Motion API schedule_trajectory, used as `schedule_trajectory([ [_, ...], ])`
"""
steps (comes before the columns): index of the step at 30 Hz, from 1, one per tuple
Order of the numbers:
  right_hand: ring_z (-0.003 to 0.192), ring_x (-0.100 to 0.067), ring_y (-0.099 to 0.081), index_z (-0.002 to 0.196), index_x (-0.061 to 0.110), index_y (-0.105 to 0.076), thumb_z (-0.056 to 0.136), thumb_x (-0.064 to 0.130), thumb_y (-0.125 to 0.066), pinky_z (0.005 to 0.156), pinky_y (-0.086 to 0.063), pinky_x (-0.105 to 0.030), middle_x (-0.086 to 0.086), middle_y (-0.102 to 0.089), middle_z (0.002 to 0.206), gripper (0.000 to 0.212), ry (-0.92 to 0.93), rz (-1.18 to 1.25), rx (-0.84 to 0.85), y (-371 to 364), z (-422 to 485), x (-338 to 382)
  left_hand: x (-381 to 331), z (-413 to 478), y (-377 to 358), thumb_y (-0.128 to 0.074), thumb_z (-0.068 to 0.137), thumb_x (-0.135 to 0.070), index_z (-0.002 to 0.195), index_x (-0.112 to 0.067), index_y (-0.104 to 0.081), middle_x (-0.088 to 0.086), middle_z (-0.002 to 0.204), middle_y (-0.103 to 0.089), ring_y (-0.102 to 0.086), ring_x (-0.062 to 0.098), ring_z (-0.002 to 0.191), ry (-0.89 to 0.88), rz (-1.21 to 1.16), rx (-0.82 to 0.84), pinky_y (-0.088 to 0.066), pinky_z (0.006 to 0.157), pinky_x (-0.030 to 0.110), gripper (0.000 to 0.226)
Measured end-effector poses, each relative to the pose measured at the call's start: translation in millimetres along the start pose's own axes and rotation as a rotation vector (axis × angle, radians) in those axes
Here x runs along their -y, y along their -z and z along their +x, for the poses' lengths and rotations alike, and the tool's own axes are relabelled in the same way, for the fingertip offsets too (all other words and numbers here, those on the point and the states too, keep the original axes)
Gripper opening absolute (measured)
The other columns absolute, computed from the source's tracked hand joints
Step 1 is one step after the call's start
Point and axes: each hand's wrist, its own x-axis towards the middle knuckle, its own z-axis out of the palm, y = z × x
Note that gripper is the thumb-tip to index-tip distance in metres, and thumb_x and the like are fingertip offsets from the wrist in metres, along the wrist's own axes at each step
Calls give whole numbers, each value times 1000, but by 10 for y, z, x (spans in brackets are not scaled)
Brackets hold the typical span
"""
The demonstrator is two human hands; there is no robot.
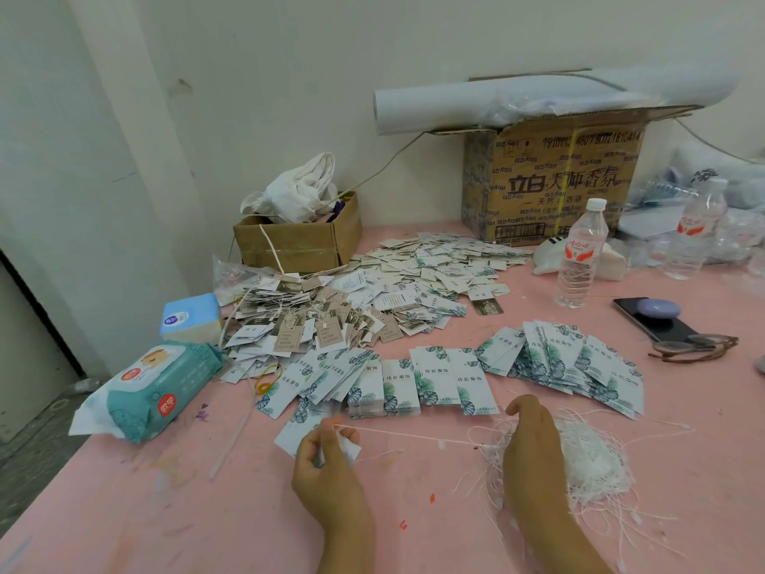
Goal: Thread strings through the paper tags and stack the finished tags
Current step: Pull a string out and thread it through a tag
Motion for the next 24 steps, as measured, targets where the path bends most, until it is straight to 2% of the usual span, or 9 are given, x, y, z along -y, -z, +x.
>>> schedule_trajectory([
  [2,75,-21,-42,104,15,-45,66,-26,-33,57,-31,-31,-3,-44,88,57,20,-39,4,-4,3,-12,-4,10,17,-58,96,-30,79,-18,-69,-9,60,-68,-54,-2,52,-11,-10,-27,-42,52,25,23],
  [4,76,-21,-42,105,15,-46,69,-24,-34,58,-32,-30,-2,-45,88,55,29,-74,5,-13,9,-27,-10,24,30,-58,96,-31,77,-20,-68,-8,59,-67,-50,3,50,-21,-33,-58,-37,50,24,24],
  [6,78,-22,-44,103,12,-50,74,-21,-41,61,-34,-32,-5,-49,88,46,48,-105,9,-14,21,-14,-13,12,22,-58,96,-30,77,-18,-68,-8,58,-67,-55,0,52,-36,-36,-42,-41,54,25,23],
  [10,77,-33,-50,92,5,-64,80,-9,-65,64,-40,-40,-14,-58,88,18,239,-232,-151,-14,11,1,-11,-89,-32,-61,94,-22,75,-14,-68,-1,60,-67,-59,0,58,-62,30,158,-46,68,33,21],
  [13,102,-30,-49,99,12,-65,90,8,-53,83,-33,-39,-9,-57,107,16,404,-154,-208,19,-16,37,-10,-180,-61,-63,91,-10,67,-15,-69,2,60,-67,-62,1,63,-126,141,376,-47,71,25,25],
  [16,112,-11,-46,109,24,-60,95,31,-41,94,-26,-18,6,-57,114,25,628,8,62,60,-54,81,4,-277,-87,-68,85,-4,71,-22,-75,4,63,-70,-65,5,62,-121,237,583,-48,65,12,23],
  [19,110,5,-45,114,41,-52,89,53,-50,90,-32,-9,27,-53,114,28,591,228,451,30,-114,137,10,-330,-117,-76,78,-5,69,-24,-76,4,68,-73,-68,13,66,-103,313,718,-53,65,22,21],
  [21,106,8,-45,108,45,-53,85,49,-57,82,-35,-7,29,-53,107,24,498,281,530,-13,-130,148,4,-327,-113,-79,77,-10,66,-24,-75,1,69,-73,-65,11,66,-115,347,741,-52,66,22,18],
  [24,94,4,-54,97,43,-57,90,22,-63,75,-39,-7,21,-62,92,23,464,327,486,-45,-117,123,-16,-318,-97,-79,77,-11,67,-21,-75,2,69,-73,-65,8,66,-141,354,760,-48,65,16,15],
])
